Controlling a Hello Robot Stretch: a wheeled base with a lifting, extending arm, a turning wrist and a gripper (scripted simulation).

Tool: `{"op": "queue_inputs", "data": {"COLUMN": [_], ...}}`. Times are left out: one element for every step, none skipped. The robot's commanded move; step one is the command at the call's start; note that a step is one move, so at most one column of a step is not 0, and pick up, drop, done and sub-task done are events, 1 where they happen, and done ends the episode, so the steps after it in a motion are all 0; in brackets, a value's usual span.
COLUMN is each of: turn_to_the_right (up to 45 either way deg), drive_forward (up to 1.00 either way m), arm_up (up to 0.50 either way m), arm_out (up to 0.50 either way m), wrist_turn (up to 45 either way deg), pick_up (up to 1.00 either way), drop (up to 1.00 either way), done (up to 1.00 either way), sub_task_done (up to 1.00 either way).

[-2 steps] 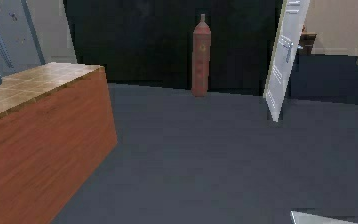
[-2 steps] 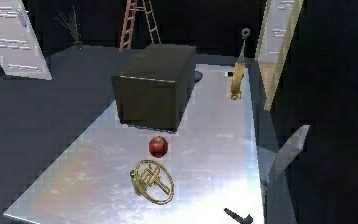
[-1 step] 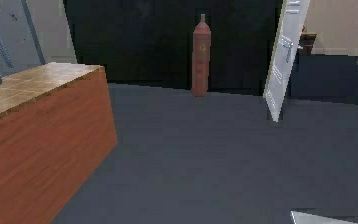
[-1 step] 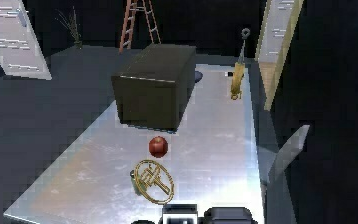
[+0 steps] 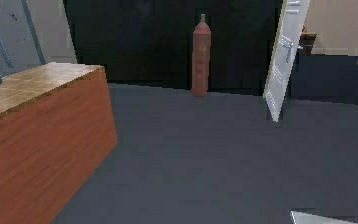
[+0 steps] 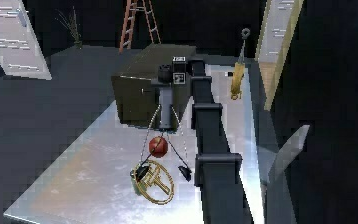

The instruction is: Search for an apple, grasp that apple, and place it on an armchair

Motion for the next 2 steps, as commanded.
{"op": "queue_inputs", "data": {"turn_to_the_right": [0.0, 0.0], "drive_forward": [0.00, 0.00], "arm_up": [0.00, 0.00], "arm_out": [0.00, 0.00], "wrist_turn": [45.0, 45.0], "pick_up": [0.00, 0.00], "drop": [0.00, 0.00], "done": [0.00, 0.00], "sub_task_done": [0.00, 0.00]}}
